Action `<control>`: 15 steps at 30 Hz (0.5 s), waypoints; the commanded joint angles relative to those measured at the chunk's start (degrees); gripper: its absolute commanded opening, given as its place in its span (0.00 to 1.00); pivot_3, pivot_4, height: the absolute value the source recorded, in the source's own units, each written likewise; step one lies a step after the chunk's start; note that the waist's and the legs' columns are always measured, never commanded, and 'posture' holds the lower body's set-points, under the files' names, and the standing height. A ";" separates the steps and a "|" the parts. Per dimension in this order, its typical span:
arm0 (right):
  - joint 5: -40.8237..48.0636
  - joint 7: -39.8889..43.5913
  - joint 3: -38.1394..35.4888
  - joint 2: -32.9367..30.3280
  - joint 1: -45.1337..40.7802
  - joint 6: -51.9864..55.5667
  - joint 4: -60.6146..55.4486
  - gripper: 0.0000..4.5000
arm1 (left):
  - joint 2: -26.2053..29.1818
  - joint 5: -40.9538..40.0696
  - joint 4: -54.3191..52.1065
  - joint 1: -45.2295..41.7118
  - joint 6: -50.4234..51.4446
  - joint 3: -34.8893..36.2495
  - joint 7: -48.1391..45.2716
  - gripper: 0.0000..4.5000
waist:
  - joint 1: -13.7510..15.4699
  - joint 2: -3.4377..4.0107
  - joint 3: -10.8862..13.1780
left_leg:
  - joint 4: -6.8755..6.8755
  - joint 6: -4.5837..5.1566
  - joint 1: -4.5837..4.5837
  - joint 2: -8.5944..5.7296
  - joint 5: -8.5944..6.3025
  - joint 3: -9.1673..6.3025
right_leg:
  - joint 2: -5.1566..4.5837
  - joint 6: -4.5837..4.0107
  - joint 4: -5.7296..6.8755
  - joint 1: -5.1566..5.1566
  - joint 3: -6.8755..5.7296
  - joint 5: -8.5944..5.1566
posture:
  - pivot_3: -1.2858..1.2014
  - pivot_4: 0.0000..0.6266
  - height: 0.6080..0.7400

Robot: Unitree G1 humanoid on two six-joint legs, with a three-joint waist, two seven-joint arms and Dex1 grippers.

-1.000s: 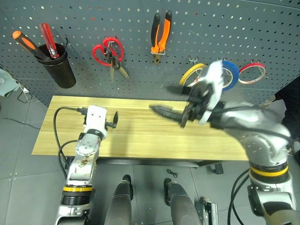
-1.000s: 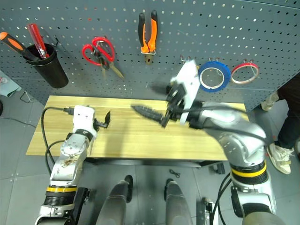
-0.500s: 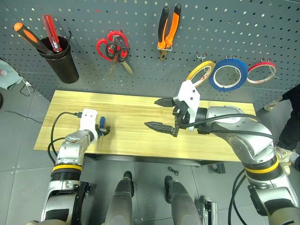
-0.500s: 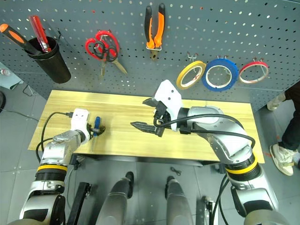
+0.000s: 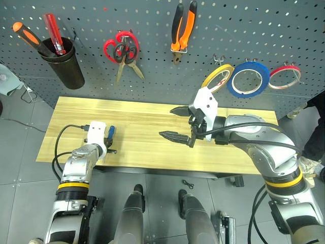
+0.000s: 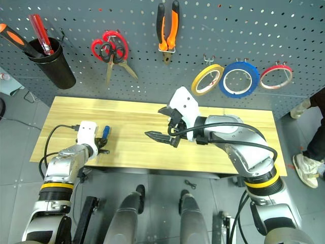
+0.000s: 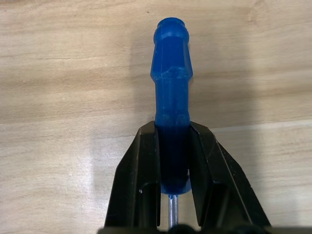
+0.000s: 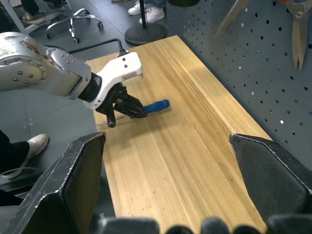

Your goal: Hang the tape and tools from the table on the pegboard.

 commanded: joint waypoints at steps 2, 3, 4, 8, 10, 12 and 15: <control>3.22 0.53 -5.88 1.94 -0.15 -1.83 -2.51 1.00 | 1.11 0.25 -15.87 5.16 -5.81 -0.25 -0.72 0.07 | 0.03 -0.01 -0.01 | 0.00 0.00 -0.11 0.00 0.00 -0.03 | -0.02 0.00 -0.08 -0.05 -0.04 0.25 | 0.56 0.57 1.00; 5.37 0.34 -7.88 3.43 -0.69 -1.71 -2.57 1.00 | 0.92 0.30 -19.47 6.06 -6.77 0.42 0.00 0.07 | 0.00 -0.02 -0.01 | -0.01 -0.01 -0.12 0.00 0.00 -0.03 | -0.02 -0.09 -0.10 -0.05 -0.05 0.32 | 0.56 0.57 1.00; 7.85 -0.07 -9.95 5.12 -1.42 -1.38 -2.46 1.00 | 0.72 0.35 -22.84 6.62 -8.26 0.96 0.56 0.07 | 0.04 -0.03 -0.02 | -0.04 -0.01 -0.12 0.00 0.00 -0.03 | -0.02 -0.10 -0.12 -0.05 -0.04 0.33 | 0.56 0.54 1.00; 13.78 -2.48 -15.55 9.30 -6.12 -0.46 -1.82 1.00 | 0.13 0.64 -35.55 5.18 -12.02 3.17 3.88 0.07 | 0.23 -0.04 -0.06 | -0.11 -0.04 -0.17 0.01 0.00 -0.09 | 0.00 -0.11 -0.11 -0.10 -0.18 0.37 | 0.57 0.49 1.00; 15.25 -3.89 -16.98 10.37 -8.70 -0.32 -0.91 1.00 | 1.65 2.23 -38.49 3.47 -13.97 3.54 4.62 0.07 | 0.36 -0.17 -0.23 | -0.09 -0.15 -0.16 0.01 -0.06 -0.08 | -0.01 -0.07 -0.12 -0.06 -0.19 0.40 | 0.57 0.47 1.00; 17.51 -5.71 -18.95 11.65 -11.82 -0.07 0.69 1.00 | 3.21 4.33 -39.73 0.57 -15.49 4.36 6.31 0.07 | 0.51 -0.20 -0.35 | -0.10 -0.15 -0.15 0.01 -0.06 -0.08 | 0.00 -0.07 -0.14 -0.06 -0.21 0.40 | 0.58 0.45 1.00; 19.08 -7.31 -20.64 12.99 -15.82 -0.82 3.34 1.00 | 5.41 7.42 -38.24 -5.45 -17.73 4.67 8.86 0.07 | 0.80 -0.23 -0.52 | -0.10 -0.04 -0.15 0.00 0.02 -0.07 | 0.01 -0.06 -0.13 -0.06 -0.22 0.41 | 0.58 0.43 1.00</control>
